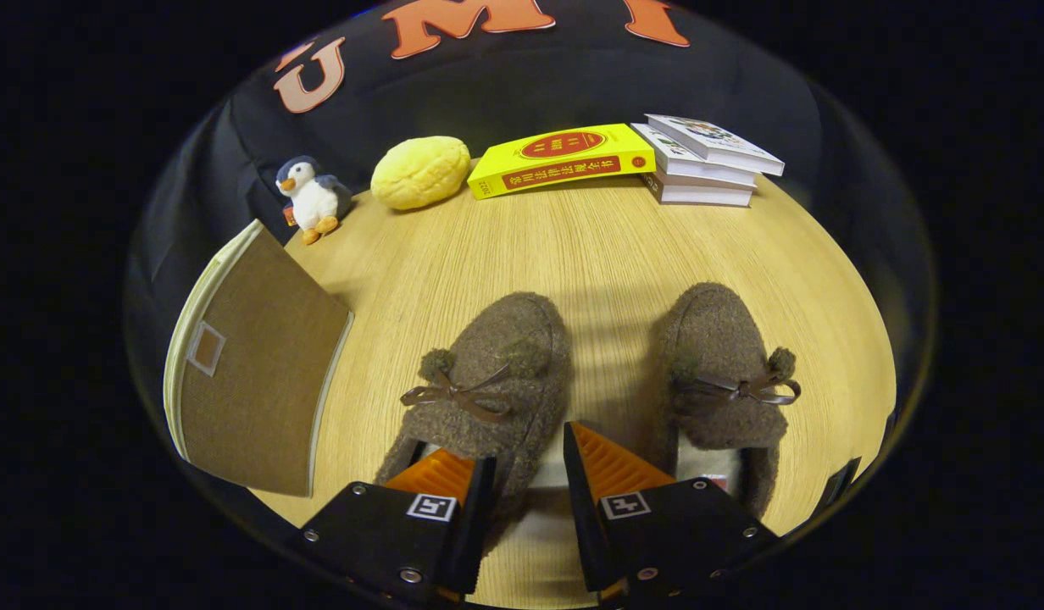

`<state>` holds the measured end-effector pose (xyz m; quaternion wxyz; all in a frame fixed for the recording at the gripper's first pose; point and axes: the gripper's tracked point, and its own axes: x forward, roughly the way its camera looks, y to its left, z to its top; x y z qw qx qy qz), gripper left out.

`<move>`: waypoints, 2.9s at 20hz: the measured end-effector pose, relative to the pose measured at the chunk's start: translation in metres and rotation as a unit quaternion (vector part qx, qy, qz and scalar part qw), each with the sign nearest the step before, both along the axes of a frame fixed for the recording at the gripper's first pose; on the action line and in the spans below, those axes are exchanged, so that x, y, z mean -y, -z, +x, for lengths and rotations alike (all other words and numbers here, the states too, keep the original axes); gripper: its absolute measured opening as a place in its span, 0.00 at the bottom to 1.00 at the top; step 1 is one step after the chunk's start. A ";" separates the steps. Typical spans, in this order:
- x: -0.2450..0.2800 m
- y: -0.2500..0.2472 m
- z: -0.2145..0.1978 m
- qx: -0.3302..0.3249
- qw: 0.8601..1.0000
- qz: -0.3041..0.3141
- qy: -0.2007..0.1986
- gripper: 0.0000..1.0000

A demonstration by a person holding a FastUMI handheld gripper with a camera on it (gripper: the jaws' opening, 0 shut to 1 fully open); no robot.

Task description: Open the storage box then place both shoes into the box .Put the left shoe in first, then the right shoe, with the right side of both shoes facing outward in a uniform manner.

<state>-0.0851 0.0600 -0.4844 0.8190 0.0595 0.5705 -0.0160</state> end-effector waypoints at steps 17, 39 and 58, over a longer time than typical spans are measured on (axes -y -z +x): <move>-0.085 -0.145 0.071 0.085 0.994 0.057 0.044 0.07; -0.323 -0.114 0.065 -0.017 0.995 0.097 -0.010 0.07; -0.366 -0.127 0.040 -0.015 0.971 0.189 -0.145 0.72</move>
